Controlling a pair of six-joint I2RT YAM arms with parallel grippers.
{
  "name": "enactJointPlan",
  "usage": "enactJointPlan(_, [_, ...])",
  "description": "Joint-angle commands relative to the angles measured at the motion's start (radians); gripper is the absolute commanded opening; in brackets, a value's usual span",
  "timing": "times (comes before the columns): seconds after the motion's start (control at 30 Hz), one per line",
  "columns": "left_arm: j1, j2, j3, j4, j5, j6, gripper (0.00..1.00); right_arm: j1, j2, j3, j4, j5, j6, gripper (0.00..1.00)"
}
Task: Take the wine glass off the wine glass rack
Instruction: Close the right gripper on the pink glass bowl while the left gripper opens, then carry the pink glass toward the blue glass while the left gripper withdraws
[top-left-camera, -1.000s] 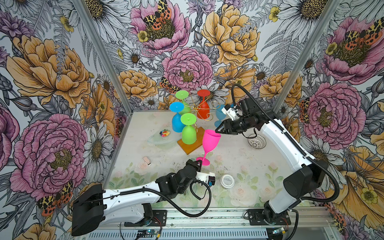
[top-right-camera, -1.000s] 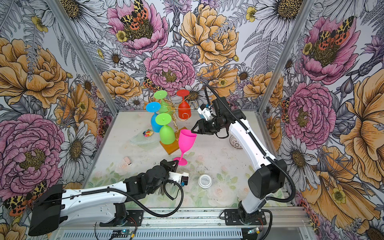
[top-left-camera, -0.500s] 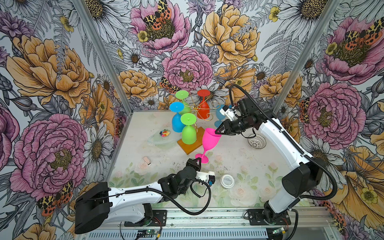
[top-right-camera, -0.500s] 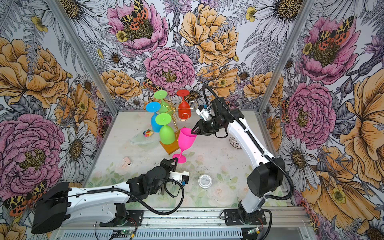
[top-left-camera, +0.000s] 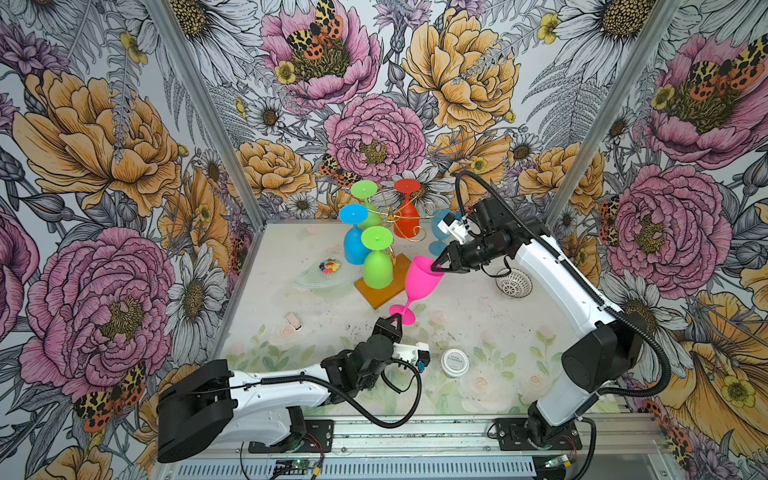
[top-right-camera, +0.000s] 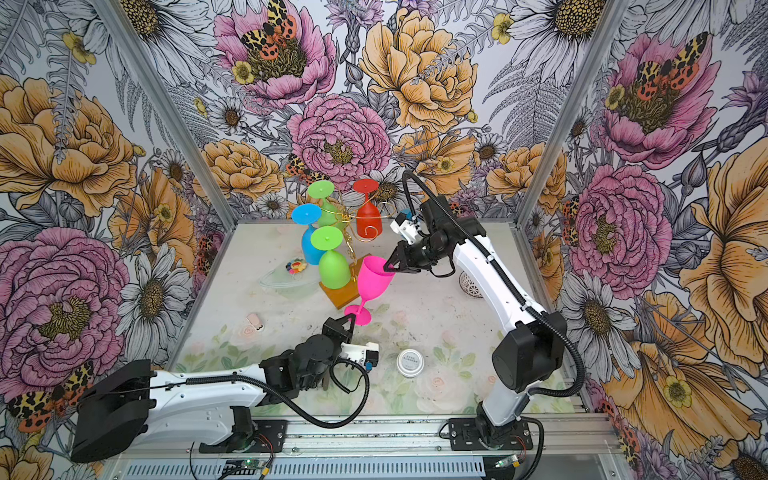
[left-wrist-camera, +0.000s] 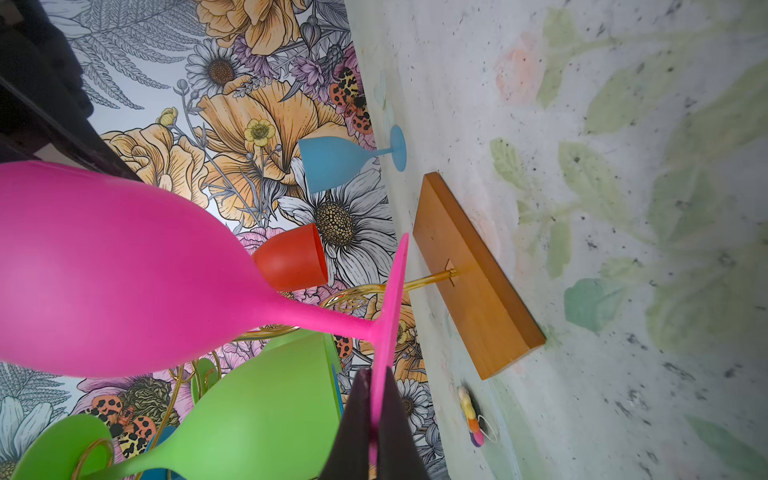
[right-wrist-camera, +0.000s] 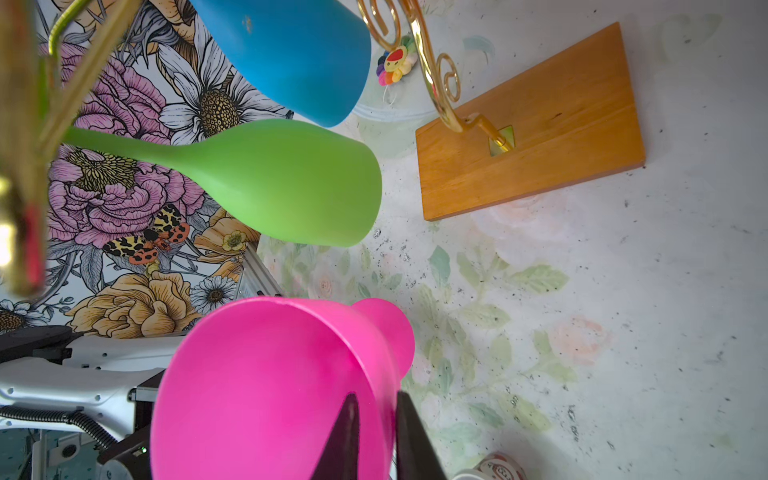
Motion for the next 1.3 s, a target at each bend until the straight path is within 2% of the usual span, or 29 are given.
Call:
enactJointPlan(0.0, [0.003,0.004,-0.016,0.063,-0.034,0.019,0.0,0.008,0.009,0.019,-0.011,-0.008,-0.026,0.12])
enactJointPlan(0.33, [0.003,-0.004,-0.027,0.078,-0.025,0.008,0.01,0.007,0.005,0.02,-0.013,0.01,-0.029,0.0])
enactJointPlan(0.47, [0.003,-0.008,-0.031,0.073,-0.012,-0.028,0.14,0.006,0.003,0.022,-0.013,0.018,-0.037,0.0])
enactJointPlan(0.7, [-0.016,-0.008,-0.04,0.049,0.019,-0.082,0.3,-0.012,-0.021,0.039,-0.012,0.083,-0.044,0.0])
enactJointPlan(0.93, [-0.022,-0.06,-0.037,-0.059,0.083,-0.176,0.47,-0.04,-0.055,0.042,-0.012,0.137,-0.055,0.0])
enactJointPlan(1.27, [-0.024,-0.152,0.023,-0.173,0.173,-0.408,0.69,-0.051,-0.071,0.039,-0.008,0.304,-0.068,0.0])
